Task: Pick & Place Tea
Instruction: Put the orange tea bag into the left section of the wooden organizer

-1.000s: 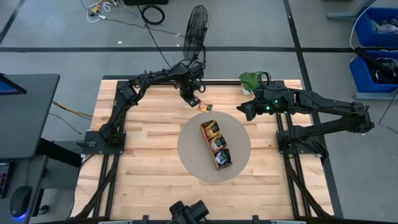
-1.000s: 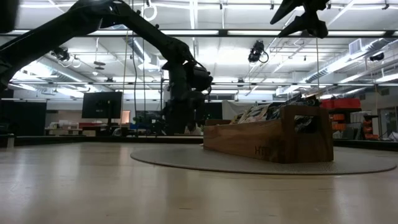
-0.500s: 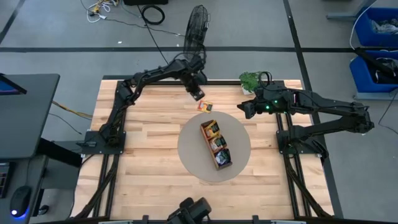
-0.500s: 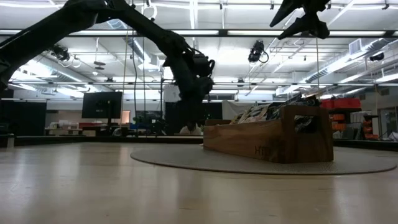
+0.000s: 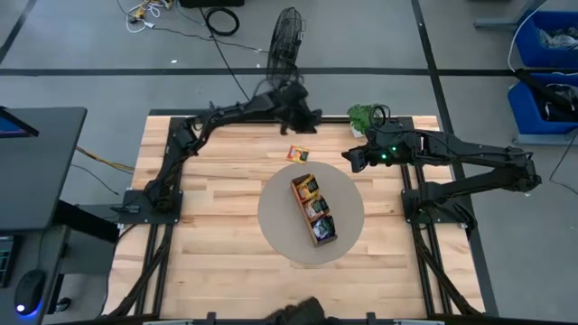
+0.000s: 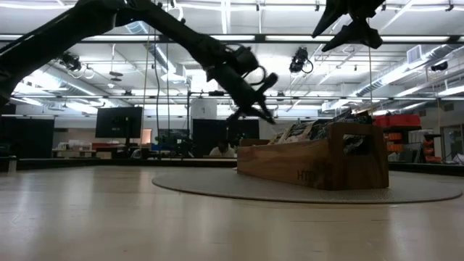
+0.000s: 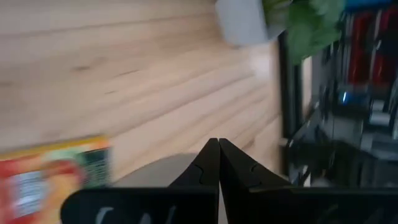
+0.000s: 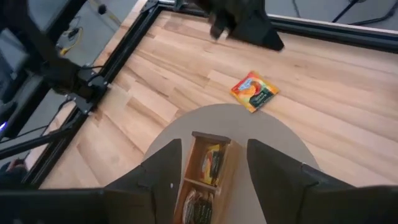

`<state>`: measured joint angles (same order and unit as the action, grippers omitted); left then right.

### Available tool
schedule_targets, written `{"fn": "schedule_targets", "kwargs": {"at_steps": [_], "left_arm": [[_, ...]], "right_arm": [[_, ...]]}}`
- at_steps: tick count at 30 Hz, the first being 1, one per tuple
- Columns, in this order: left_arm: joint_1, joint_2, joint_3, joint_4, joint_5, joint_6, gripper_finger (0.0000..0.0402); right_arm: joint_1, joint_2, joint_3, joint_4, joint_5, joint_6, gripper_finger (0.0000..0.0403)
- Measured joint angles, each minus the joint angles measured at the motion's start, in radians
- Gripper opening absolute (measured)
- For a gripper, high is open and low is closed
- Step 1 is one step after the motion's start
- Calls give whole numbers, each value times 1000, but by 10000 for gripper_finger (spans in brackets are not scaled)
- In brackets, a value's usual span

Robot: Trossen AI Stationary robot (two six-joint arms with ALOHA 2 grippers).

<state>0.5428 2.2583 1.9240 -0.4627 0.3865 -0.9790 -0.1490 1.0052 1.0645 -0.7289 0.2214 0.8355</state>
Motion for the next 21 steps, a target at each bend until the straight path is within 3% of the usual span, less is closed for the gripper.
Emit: {"fn": "schedule_targets", "kwargs": {"at_steps": [5,9,15,21], "left_arm": [[-85,0,0,78,-181,-158,1],[-114,0,0,-27,-286,-236,1],[-107,0,-3,-112,-376,-364,1],[-139,0,-78,-19,-370,-519,1]], "right_arm": [[-8,-9,0,-12,75,54,190],[-25,-42,0,-81,77,93,190],[-53,-96,0,-145,93,27,190],[-89,-130,0,-150,93,-77,190]]}}
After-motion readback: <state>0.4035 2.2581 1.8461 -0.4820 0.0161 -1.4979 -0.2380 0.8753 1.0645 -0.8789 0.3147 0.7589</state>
